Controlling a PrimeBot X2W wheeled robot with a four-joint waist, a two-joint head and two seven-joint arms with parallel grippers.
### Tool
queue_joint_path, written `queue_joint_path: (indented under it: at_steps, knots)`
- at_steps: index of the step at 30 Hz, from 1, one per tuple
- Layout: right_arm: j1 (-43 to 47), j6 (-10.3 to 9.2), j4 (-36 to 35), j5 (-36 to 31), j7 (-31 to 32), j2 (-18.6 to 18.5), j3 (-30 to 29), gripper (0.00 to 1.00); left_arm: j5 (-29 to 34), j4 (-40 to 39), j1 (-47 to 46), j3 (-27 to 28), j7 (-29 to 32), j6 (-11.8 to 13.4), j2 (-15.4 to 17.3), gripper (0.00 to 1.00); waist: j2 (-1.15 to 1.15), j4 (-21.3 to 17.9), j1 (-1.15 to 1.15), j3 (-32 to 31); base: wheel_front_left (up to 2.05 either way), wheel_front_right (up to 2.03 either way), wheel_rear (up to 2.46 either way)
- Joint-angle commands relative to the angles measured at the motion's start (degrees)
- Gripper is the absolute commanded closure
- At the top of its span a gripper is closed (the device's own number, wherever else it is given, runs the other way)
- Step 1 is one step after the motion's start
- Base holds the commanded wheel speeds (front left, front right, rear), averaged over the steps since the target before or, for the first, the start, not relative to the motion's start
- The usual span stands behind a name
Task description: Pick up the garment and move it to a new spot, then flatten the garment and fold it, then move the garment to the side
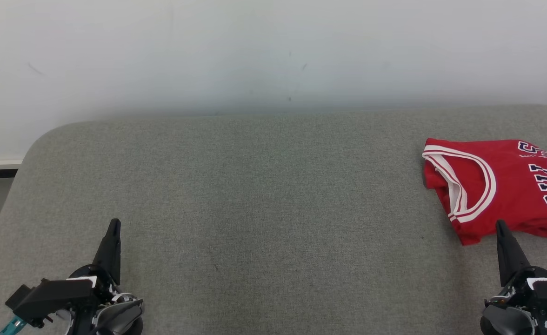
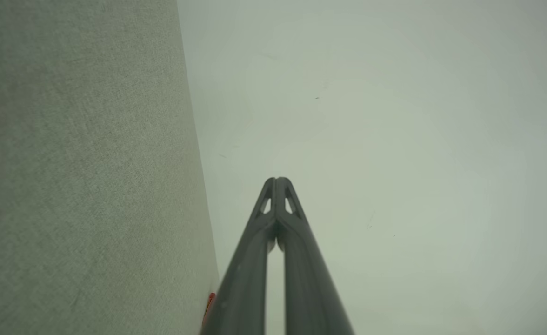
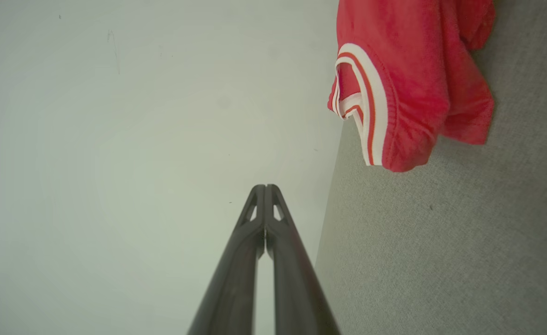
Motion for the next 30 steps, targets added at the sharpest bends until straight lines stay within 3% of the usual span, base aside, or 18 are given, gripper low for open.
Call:
queue_joint_path:
  at_steps: [1,30]
  knots:
    - [-0.6,0.0,0.1,0.2,0.1,-0.4,-0.2,1.0,-0.1,0.0,-0.6,0.2,0.3,-0.1,0.2,1.0,0.0,0.0,0.0,0.0,0.0,0.0,0.0]
    - [-0.6,0.0,0.1,0.2,0.1,-0.4,-0.2,1.0,-0.1,0.0,-0.6,0.2,0.3,-0.1,0.2,1.0,0.0,0.0,0.0,0.0,0.0,0.0,0.0]
